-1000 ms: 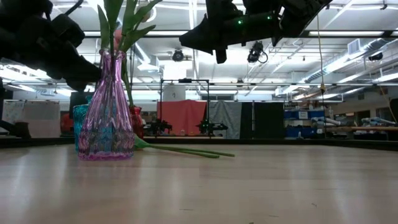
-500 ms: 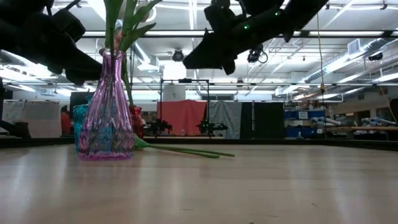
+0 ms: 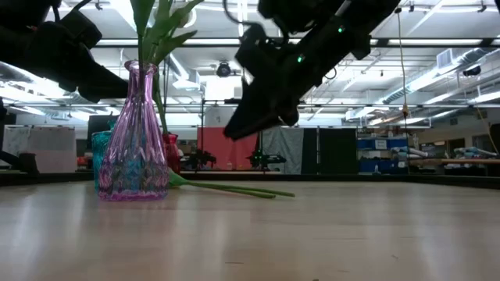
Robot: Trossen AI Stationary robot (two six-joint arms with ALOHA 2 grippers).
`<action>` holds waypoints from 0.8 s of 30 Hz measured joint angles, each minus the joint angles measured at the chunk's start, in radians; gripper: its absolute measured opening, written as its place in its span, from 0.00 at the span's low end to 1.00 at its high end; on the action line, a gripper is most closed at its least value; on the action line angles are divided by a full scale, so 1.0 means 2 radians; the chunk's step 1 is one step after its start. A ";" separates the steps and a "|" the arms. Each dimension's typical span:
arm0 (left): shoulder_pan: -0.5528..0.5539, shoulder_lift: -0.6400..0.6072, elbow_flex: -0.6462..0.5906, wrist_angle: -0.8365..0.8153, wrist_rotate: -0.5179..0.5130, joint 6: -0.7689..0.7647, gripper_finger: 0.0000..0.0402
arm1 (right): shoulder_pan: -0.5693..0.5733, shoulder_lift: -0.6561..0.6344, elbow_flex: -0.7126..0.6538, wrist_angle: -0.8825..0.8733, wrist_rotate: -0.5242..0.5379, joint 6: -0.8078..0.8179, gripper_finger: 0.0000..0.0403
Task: Sort flowers into vase by color
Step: Put the red tulip into the pink vase
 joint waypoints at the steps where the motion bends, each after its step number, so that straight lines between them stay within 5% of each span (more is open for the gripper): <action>1: 0.000 0.000 0.000 -0.001 -0.001 -0.001 0.57 | 0.002 0.012 0.008 -0.007 0.010 0.002 0.34; 12: 0.000 0.000 0.018 -0.031 -0.009 -0.005 0.57 | -0.006 0.151 0.133 -0.010 0.080 -0.035 0.34; 24: 0.000 0.001 0.037 -0.047 -0.014 -0.036 0.57 | -0.024 0.193 0.166 -0.003 0.054 -0.075 0.32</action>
